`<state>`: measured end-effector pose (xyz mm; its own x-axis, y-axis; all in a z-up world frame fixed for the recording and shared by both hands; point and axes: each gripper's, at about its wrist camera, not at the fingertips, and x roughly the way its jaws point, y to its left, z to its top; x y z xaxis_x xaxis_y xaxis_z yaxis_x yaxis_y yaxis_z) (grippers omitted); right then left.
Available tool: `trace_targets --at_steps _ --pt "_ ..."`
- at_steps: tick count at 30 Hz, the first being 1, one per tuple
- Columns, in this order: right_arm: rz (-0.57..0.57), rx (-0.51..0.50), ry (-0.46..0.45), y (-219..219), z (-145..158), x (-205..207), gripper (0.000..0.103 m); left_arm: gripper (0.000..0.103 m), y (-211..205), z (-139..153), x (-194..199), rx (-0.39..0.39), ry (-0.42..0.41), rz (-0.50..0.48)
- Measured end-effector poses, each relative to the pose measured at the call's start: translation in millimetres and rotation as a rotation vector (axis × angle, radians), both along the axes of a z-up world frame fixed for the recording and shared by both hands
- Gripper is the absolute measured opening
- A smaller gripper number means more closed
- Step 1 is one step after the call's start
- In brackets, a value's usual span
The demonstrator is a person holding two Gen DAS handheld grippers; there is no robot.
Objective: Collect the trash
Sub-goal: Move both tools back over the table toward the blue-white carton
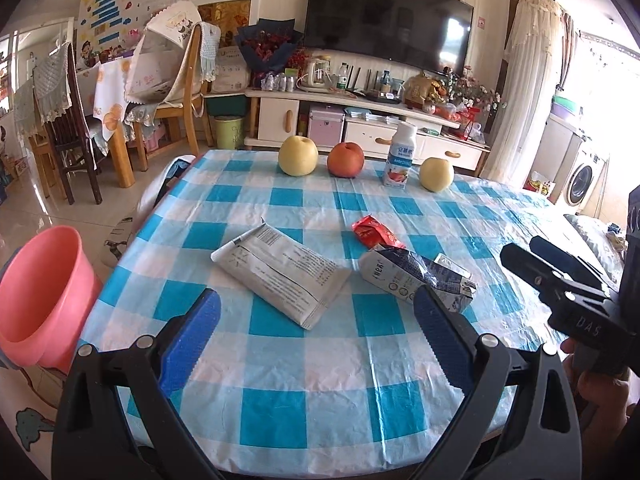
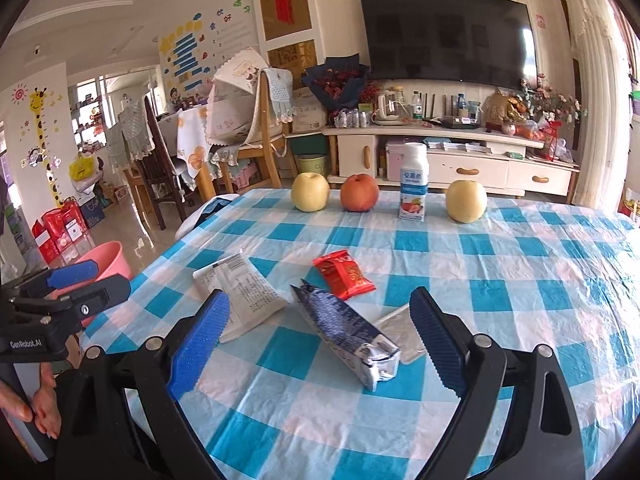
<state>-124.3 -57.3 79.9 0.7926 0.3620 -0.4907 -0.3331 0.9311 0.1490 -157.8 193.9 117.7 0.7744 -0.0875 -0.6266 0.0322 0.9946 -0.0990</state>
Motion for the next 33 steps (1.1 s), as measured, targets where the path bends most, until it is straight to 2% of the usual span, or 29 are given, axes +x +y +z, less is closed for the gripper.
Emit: trace_targets --at_steps 9,13,19,23,28,31,33 --pt "-0.073 0.064 0.037 -50 -4 14 0.09 0.097 -25 -14 12 -0.001 0.049 -0.041" --pt "-0.106 0.082 0.077 -70 -12 26 0.09 0.097 -33 -23 21 -0.031 0.086 -0.048" --pt "-0.15 0.059 0.124 -93 -29 42 0.09 0.097 -40 -36 40 -0.099 0.144 -0.049" --pt "-0.131 0.024 0.168 -96 -41 55 0.09 0.097 -40 -47 54 -0.2 0.19 -0.023" --pt "-0.075 -0.054 0.212 -85 -58 70 0.09 0.097 -52 -57 71 -0.376 0.245 -0.04" --pt "-0.048 -0.098 0.244 -77 -68 78 0.09 0.097 -62 -61 83 -0.438 0.264 -0.044" --pt "-0.029 -0.102 0.268 -74 -74 83 0.09 0.097 -68 -60 89 -0.449 0.261 -0.044"
